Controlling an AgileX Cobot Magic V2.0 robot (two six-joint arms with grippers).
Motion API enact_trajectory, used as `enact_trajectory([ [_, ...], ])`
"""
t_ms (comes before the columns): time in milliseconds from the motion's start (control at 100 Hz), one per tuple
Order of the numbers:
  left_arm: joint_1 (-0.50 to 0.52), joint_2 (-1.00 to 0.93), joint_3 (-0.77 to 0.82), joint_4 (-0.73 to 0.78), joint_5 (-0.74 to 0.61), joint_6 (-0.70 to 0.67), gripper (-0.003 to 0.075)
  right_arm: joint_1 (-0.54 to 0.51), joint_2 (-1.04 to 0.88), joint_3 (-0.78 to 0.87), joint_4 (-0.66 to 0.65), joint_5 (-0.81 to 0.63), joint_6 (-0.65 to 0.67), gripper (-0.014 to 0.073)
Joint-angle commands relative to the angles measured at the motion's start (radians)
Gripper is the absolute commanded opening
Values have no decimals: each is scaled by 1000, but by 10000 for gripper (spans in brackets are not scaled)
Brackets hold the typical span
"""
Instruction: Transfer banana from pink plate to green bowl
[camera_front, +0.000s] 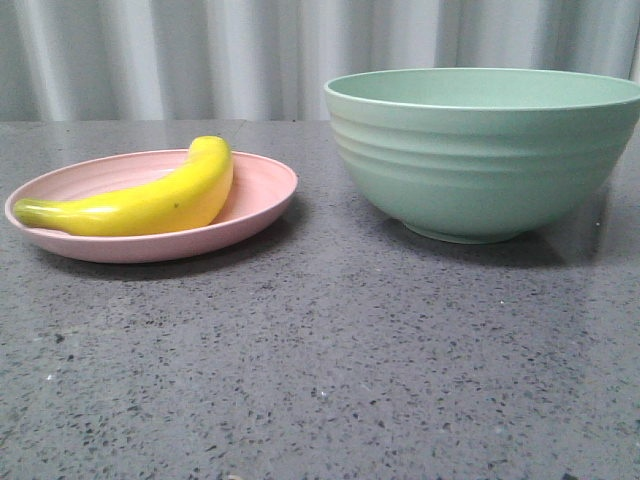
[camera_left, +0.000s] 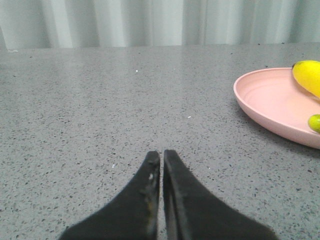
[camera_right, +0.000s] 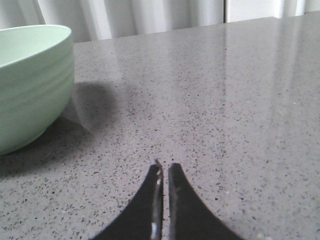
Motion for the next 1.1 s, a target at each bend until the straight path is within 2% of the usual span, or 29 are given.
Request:
enact_trajectory([
  [0,0,-27,8,-9,-88,0,-20,-5,-19,24,-16,-94,-4,-67],
  [360,0,-27,8,-9,-89,0,-20,-5,-19,24,-16,-164,-4,-67],
  [940,0,-27,8,-9,-102,0,-20,-5,-19,24,-18,-121,-4,-67],
  [1090,0,-27,8,-9,-106,0,-20,-5,-19,24,-18,-165,-4,-67],
])
